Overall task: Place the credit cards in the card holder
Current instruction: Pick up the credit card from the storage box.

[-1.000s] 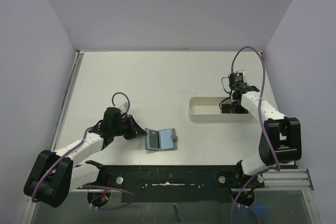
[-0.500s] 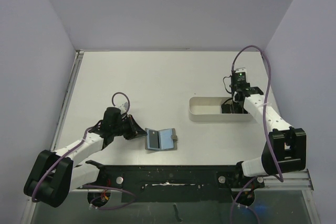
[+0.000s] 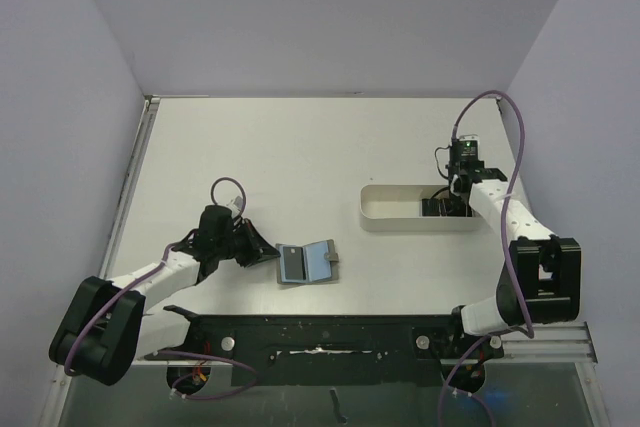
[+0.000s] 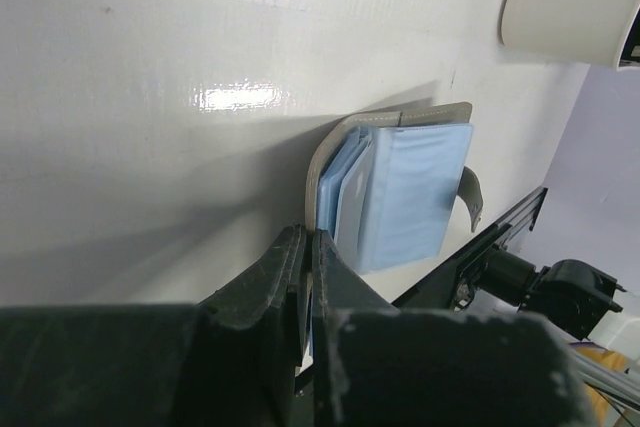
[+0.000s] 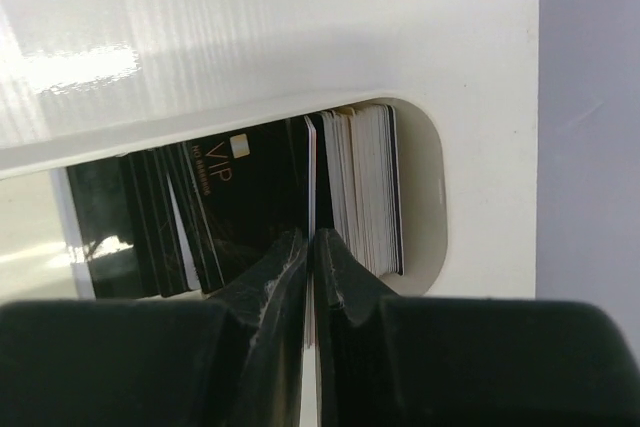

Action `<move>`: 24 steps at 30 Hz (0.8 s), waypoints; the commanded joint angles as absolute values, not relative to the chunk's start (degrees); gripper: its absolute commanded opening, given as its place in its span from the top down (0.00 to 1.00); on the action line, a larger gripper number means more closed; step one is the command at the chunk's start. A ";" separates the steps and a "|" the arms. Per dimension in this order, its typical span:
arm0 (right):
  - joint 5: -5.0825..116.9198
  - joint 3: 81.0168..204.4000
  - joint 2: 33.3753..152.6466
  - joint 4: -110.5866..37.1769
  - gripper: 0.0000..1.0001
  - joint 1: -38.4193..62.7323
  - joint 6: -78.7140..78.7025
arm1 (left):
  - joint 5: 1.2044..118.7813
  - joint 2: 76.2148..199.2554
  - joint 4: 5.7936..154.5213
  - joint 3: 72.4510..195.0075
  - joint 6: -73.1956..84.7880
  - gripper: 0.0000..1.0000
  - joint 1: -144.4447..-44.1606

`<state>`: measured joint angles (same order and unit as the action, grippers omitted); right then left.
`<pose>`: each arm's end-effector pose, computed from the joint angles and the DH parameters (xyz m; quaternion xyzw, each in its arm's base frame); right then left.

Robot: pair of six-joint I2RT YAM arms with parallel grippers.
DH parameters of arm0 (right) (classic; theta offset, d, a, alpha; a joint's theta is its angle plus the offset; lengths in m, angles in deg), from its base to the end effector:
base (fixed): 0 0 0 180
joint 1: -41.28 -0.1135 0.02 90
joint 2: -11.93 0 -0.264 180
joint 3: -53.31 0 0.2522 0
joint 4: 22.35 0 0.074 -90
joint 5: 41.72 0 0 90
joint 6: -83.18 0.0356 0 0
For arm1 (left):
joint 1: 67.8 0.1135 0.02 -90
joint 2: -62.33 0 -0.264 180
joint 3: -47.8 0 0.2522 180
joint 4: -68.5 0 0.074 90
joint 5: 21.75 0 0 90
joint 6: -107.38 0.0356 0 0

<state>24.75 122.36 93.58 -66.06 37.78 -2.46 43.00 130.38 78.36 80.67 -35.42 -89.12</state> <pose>0.2873 0.0033 0.2310 0.0661 0.9365 -0.1752 0.2964 0.1831 -0.0878 0.1379 -0.1642 0.8905 -0.3860 0.1760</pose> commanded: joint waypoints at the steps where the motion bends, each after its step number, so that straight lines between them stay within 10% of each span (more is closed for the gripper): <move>1: 27.10 122.71 95.01 -61.87 0.97 39.69 -1.64 | 44.17 129.05 74.45 80.35 -36.53 1.00 -89.07; 24: 25.75 125.73 96.25 -62.32 0.93 44.17 -4.32 | 45.38 126.67 80.09 84.66 -33.73 1.00 -89.16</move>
<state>28.38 122.45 96.46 -63.97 43.50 -3.42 44.92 127.74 80.87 82.53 -34.65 -89.12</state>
